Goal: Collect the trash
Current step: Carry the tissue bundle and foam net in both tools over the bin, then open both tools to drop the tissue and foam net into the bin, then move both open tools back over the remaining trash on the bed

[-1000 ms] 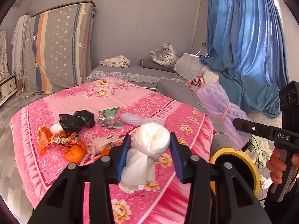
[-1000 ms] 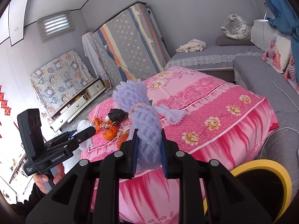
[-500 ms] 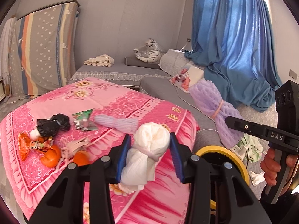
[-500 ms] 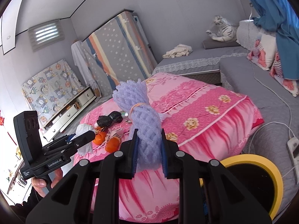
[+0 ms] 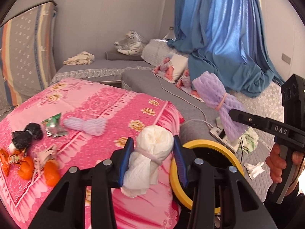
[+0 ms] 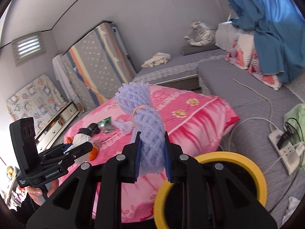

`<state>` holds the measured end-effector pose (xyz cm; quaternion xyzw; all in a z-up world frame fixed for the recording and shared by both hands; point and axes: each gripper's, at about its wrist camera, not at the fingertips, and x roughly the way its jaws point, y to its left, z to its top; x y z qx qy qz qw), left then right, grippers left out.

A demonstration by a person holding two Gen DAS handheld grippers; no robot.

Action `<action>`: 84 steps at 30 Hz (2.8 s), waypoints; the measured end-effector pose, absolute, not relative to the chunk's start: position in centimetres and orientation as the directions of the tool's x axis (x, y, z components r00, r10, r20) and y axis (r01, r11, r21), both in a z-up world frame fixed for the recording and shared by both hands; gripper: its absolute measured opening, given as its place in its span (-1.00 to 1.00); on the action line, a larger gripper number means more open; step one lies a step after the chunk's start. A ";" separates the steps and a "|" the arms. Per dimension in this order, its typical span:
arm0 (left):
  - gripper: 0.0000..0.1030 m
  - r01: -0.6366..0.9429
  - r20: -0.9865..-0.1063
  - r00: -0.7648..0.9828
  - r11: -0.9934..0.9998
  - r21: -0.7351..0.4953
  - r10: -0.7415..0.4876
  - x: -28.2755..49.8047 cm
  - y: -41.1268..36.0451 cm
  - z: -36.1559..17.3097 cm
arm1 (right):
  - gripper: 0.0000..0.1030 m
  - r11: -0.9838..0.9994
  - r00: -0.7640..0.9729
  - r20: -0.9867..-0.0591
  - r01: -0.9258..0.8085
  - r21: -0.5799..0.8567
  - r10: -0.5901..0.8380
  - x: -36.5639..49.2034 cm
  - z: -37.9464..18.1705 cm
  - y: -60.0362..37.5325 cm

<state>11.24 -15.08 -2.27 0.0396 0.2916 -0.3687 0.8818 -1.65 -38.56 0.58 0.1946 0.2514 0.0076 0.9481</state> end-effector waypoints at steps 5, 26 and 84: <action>-0.23 0.720 -0.572 0.509 0.683 -0.127 -0.643 10.8 -18.1 -3.2 | -0.62 0.915 0.863 -0.500 0.144 0.376 0.070 -2.2 -0.6 -40.4; -0.23 0.810 -0.680 0.335 0.568 -0.145 -0.652 10.0 -26.9 -9.2 | -0.62 0.853 0.756 -0.653 0.373 0.366 -0.050 -2.9 -8.2 -46.0; 0.84 0.242 -0.470 0.836 0.959 -0.146 -0.282 19.0 5.7 -2.4 | 0.53 0.964 0.821 -0.558 0.041 0.264 0.118 13.7 -1.8 -29.9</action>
